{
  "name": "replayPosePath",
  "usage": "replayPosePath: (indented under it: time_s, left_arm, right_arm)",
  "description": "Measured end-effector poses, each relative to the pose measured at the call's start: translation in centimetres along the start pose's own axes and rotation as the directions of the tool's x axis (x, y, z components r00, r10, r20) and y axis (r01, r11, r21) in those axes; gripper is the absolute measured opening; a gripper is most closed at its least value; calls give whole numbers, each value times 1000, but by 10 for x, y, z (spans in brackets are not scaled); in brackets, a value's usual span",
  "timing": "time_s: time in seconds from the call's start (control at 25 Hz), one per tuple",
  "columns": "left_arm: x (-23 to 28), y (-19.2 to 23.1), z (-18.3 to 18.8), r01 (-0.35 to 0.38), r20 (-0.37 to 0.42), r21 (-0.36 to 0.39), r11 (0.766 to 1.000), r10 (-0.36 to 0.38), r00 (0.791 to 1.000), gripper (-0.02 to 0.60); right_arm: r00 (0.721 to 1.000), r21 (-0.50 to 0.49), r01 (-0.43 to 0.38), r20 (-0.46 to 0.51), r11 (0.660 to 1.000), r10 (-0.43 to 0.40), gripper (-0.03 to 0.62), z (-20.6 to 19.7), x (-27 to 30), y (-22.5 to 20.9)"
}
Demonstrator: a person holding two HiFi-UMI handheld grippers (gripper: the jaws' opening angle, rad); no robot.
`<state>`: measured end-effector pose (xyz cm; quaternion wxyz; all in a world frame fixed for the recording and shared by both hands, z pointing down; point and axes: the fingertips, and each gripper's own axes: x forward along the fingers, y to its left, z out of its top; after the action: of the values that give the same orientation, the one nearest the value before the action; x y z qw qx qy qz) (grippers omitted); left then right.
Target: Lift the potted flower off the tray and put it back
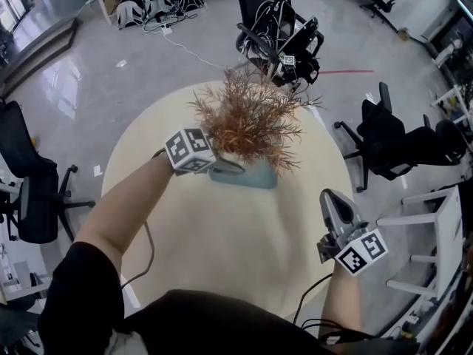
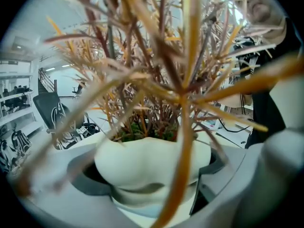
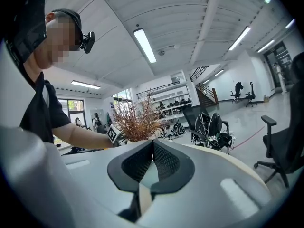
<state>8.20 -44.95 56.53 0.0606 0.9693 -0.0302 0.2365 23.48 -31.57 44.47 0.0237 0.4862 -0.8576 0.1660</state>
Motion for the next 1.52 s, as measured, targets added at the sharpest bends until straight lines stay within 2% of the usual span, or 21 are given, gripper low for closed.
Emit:
replayPosePath:
  time_s: [0.36,0.72,0.96,1.12,1.32,1.52]
  left_arm:
    - [-14,-76,-26,17,12,-46,999,-17,1000,540]
    - [0,-141,-64,43,7,-66,997,-42,999,540]
    - [21,-171,-101,42,-4,-77,996,-42,999,540]
    - [35,-192,-112,55,-18,-55,997,-56,998,540]
    - [51,-215,-133,75,-23,-74,994,-77,997,540]
    - [60,-234,-151,101,-48,-53,993,-104,993,540]
  right_arm:
    - [1000,-5,-6,12,1000,6,15,-1,-32,33]
    - [1000,-3,-10,7,1000,10,15,-17,-58,52]
    - [1000,1,4,-4,1000,-4,15,-28,-80,54]
    - [1000,7,21,-13,1000,-21,15,-37,-95,50]
    - [999,14,32,-22,999,-32,15,-50,-108,48]
    - [999,23,39,-27,999,-38,15,-58,-120,48]
